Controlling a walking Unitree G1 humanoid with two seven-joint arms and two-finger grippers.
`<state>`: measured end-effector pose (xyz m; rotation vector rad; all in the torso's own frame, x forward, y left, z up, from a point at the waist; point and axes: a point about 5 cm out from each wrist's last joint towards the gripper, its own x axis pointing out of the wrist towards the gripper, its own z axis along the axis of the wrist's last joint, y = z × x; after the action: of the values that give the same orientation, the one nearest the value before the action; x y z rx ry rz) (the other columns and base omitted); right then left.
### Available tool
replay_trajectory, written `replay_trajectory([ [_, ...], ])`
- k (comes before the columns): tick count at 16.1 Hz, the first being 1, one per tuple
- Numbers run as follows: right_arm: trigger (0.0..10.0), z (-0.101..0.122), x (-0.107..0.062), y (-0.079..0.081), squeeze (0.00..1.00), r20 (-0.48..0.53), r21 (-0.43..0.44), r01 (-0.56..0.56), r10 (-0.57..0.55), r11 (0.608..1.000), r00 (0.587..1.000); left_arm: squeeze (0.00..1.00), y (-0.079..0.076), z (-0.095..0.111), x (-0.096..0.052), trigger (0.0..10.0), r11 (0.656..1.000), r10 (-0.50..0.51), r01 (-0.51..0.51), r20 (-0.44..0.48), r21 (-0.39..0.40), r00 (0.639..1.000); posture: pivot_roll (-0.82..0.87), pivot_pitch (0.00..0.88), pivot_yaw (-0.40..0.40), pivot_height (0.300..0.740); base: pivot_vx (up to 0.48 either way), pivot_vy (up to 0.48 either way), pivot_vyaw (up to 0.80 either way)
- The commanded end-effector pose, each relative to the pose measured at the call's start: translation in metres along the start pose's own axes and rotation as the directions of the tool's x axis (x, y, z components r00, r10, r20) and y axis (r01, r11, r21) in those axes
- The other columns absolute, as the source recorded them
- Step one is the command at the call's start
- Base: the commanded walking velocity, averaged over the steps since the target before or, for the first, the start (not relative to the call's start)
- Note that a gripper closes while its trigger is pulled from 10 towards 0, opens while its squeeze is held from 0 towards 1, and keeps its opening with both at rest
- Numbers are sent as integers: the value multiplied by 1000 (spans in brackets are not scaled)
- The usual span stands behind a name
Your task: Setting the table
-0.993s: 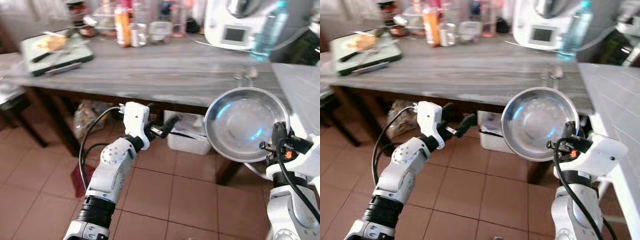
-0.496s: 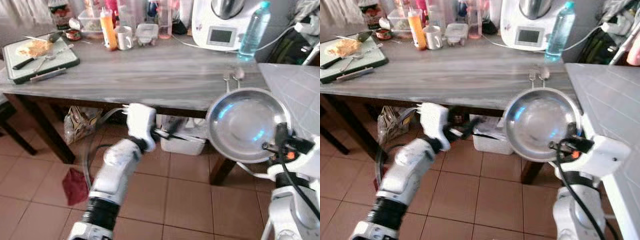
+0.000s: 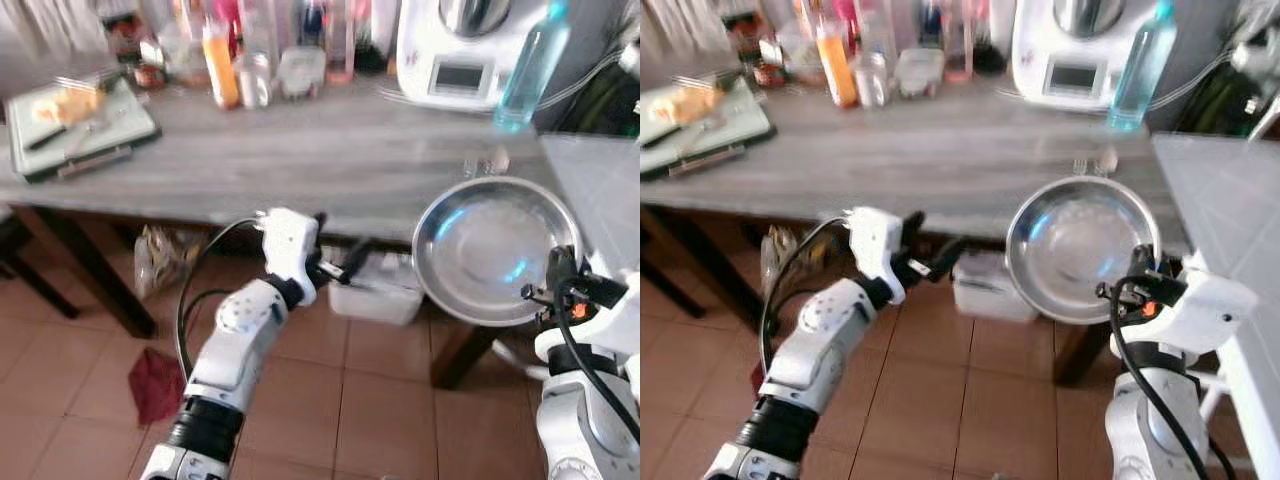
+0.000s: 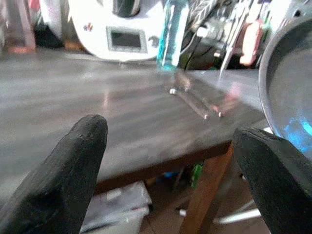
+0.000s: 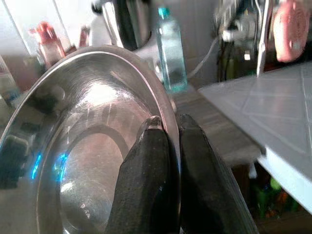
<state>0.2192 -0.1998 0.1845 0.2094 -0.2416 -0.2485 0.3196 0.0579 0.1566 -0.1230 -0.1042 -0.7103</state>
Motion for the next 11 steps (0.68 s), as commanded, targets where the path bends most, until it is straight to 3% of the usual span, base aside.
replay_trajectory([
  [1, 10000, 3, -1, 3, 0, 13, 7, -13, 13, 1000, 1000, 0, 7, 1, -5, 10000, 1000, 15, -15, -7, 21, 1000, -32, 111, 12, 714, 319, 0, 0],
  [11, 10000, 1, -2, 4, 0, 6, 6, -14, 14, 1000, 1000, 0, 7, 1, -6, 10000, 1000, 13, -13, -16, 28, 1000, -28, 113, 11, 714, 311, 0, 0],
])
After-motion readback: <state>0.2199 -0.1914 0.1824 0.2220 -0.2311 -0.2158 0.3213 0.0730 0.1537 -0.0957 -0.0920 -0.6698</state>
